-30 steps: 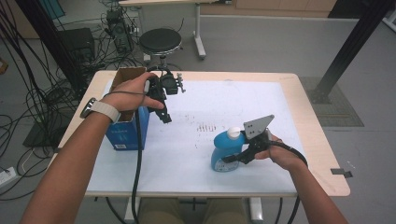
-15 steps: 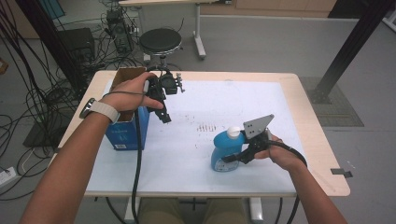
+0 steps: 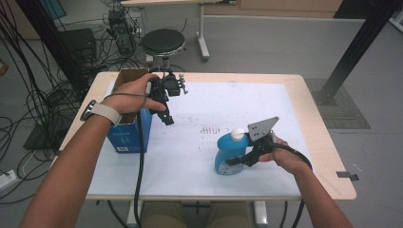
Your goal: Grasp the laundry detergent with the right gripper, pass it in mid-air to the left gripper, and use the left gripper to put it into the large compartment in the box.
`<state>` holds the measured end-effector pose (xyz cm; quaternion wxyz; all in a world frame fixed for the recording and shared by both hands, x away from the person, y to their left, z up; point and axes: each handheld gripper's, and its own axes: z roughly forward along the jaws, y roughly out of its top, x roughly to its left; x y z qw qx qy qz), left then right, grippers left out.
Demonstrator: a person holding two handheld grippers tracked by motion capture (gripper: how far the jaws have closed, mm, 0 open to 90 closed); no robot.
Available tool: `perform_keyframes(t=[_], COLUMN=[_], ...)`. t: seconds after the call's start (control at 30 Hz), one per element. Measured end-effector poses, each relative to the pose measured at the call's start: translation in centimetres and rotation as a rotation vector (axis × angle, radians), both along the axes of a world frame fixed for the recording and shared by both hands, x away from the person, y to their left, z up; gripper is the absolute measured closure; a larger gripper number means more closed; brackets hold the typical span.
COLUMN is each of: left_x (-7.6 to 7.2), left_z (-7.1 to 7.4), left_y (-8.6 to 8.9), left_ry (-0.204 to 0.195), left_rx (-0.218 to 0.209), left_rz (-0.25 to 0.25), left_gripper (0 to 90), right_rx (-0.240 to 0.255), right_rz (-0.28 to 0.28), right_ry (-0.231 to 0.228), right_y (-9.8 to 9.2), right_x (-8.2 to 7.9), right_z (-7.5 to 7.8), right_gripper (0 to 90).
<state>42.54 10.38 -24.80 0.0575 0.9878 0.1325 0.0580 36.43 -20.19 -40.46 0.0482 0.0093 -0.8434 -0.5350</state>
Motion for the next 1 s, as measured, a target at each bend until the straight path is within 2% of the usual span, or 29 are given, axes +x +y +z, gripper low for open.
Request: perform_keyframes(t=[0.57,0.87,1.0], left_x=[-0.4,-0.8,-1.2], left_z=[0.1,0.4,0.6], left_y=[-0.1,-0.3,-0.5], left_ry=[-0.005,-0.004,-0.004], left_rx=[-0.004,0.001,0.004], left_rz=[-0.003,-0.017,-0.032], left_gripper=[11.8,11.5,11.0], right_rx=[-0.004,-0.034,-0.005], right_rz=[-0.017,-0.036,-0.048], right_ry=[-0.014,-0.019,-0.010], right_y=[0.1,0.5,0.5], right_x=[-0.3,-0.5,-0.4], right_z=[0.1,0.5,1.0], right_gripper=[43.4,43.5,43.5])
